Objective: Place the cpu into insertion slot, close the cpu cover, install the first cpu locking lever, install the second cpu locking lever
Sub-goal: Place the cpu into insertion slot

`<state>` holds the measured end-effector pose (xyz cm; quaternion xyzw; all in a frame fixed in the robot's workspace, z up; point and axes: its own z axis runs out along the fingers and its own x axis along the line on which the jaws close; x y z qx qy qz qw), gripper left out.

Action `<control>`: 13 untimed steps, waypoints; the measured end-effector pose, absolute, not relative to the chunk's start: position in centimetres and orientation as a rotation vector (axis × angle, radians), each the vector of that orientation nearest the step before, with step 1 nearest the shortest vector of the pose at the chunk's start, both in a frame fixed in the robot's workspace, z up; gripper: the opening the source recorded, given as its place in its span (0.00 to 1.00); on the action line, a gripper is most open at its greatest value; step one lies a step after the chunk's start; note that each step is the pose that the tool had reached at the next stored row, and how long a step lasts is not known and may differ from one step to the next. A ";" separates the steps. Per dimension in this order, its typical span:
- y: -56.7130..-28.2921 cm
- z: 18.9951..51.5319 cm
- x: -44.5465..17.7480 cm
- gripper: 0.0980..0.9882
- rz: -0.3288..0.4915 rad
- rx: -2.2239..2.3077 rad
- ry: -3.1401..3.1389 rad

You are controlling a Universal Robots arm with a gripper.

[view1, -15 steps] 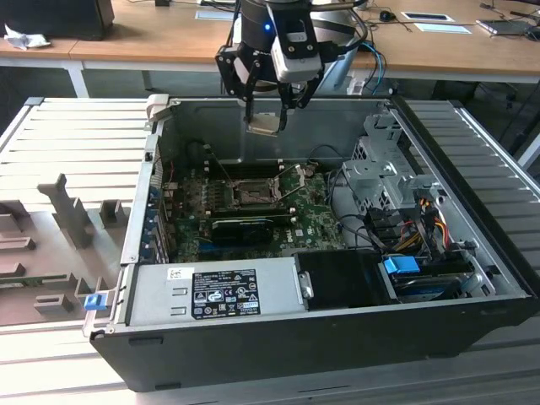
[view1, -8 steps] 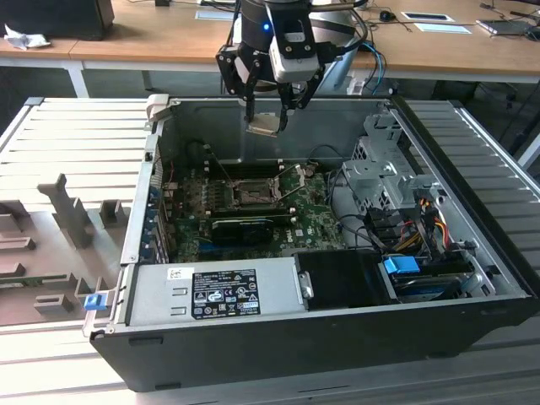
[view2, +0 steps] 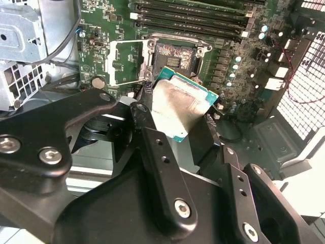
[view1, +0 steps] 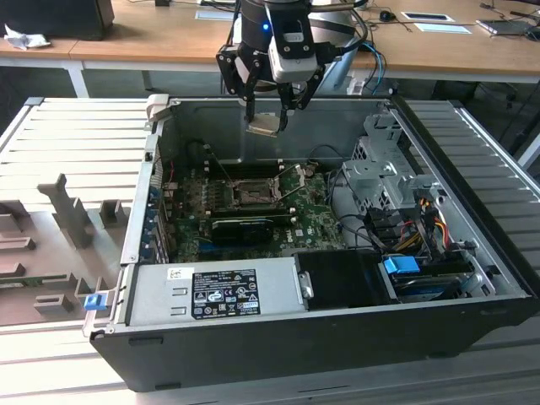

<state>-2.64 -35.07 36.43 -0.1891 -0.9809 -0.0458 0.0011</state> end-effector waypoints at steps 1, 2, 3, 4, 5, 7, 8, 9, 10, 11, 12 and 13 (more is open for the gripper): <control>-35.1 36.4 -2.6 0.48 -0.144 -0.596 -3.079; -35.1 36.4 -2.6 0.48 -0.144 -0.600 -3.079; -35.1 36.4 -2.6 0.48 -0.144 -0.602 -3.078; -35.1 36.4 -2.6 0.48 -0.144 -0.608 -3.077; -35.1 36.4 -2.6 0.48 -0.144 -0.613 -3.076; -35.1 36.4 -2.6 0.48 -0.144 -0.622 -3.075; -35.1 36.4 -2.6 0.48 -0.144 -0.625 -3.074; -35.1 36.4 -2.6 0.48 -0.144 -0.628 -3.074; -35.1 36.4 -2.6 0.48 -0.144 -0.633 -3.073; -35.1 36.4 -2.6 0.48 -0.144 -0.638 -3.072; -35.1 36.4 -2.6 0.48 -0.144 -0.647 -3.070; -35.1 36.4 -2.6 0.48 -0.144 -0.654 -3.069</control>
